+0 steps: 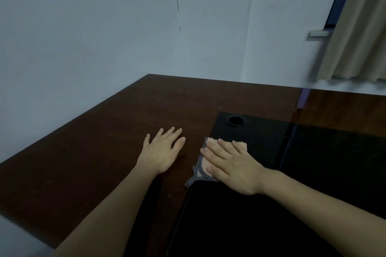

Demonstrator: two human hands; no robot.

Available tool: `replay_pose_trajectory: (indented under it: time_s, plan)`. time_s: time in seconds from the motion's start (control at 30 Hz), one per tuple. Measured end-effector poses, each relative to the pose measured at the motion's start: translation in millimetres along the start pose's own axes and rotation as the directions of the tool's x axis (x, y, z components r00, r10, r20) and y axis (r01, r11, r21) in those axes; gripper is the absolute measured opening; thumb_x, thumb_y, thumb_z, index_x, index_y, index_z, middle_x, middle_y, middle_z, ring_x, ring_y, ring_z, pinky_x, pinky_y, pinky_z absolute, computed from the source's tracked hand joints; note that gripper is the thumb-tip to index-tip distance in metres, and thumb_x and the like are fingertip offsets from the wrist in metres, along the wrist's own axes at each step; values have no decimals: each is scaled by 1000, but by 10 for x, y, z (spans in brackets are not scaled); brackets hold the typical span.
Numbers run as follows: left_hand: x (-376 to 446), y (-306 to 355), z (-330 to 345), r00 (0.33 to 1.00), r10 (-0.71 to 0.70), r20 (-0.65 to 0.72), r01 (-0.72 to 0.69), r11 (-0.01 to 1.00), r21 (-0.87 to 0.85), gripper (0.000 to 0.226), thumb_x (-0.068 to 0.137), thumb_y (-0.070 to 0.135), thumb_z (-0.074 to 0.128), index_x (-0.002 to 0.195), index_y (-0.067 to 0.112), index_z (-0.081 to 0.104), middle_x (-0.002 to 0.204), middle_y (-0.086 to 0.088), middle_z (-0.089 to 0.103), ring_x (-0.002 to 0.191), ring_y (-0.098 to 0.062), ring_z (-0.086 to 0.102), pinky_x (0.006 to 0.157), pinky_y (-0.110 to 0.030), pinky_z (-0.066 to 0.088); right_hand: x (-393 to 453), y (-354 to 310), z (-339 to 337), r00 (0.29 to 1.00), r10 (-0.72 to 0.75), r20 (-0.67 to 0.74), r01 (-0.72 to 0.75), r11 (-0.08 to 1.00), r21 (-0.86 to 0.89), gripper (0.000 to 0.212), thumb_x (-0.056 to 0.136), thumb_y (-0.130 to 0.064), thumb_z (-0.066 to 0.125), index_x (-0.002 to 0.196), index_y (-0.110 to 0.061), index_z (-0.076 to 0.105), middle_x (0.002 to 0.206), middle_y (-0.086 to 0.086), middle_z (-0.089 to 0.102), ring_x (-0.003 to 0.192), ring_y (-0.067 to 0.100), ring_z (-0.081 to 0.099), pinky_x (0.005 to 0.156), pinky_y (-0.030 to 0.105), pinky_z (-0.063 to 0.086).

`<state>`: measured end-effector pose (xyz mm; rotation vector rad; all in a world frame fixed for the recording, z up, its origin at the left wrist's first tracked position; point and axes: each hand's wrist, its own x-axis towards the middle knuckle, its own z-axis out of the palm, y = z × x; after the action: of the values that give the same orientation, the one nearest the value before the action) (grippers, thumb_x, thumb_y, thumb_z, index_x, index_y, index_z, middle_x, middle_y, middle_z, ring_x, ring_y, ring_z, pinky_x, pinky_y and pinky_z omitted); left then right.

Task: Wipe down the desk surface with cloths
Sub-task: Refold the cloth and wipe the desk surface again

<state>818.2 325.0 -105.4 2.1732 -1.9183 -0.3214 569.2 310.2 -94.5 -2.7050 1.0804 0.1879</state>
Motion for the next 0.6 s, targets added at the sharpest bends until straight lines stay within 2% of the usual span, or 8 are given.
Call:
replay_pose_trajectory:
  time_s: [0.13, 0.27, 0.43, 0.53, 0.6]
  plan:
    - [-38, 31, -26, 999, 50, -16, -49, 997, 64, 56, 105, 59, 17, 158, 42, 24, 168, 14, 15, 156, -13, 2, 125, -52, -5, -303, 22, 28, 999, -31, 12, 31, 999, -10, 77, 85, -73, -6, 158, -47, -10, 164, -17, -24, 150, 9, -26, 123, 40, -18]
    - [-48, 93, -88, 997, 71, -5, -70, 989, 127, 55, 106, 56, 19, 159, 40, 22, 168, 13, 13, 156, -12, 3, 125, -51, -3, -47, 290, -38, 999, 43, 7, -43, 999, -18, 65, 100, -64, 6, 160, -42, -10, 166, -15, -22, 153, 14, -20, 124, 42, -13]
    - [-82, 352, -55, 996, 92, -11, -91, 995, 40, 53, 107, 53, 24, 159, 40, 23, 168, 13, 14, 156, -13, 6, 126, -50, 2, 371, 686, -155, 969, 242, -48, -242, 970, -1, 60, 107, -57, 11, 162, -37, -5, 169, -7, -18, 156, 23, -14, 124, 48, -8]
    - [-50, 529, -3, 994, 113, 0, -113, 993, 22, 53, 108, 51, 26, 159, 39, 23, 168, 12, 15, 156, -14, 7, 126, -49, 3, 362, 644, -145, 964, 259, -55, -259, 966, 8, 60, 107, -56, 11, 162, -36, -4, 169, -6, -17, 156, 23, -14, 123, 49, -9]
    - [9, 633, 32, 993, 119, 19, -119, 993, -16, 53, 108, 50, 26, 159, 38, 23, 168, 12, 14, 156, -16, 7, 126, -49, 4, 207, 560, -109, 973, 228, -38, -229, 974, -3, 65, 103, -62, 7, 162, -36, -6, 169, -6, -18, 156, 23, -15, 123, 49, -10]
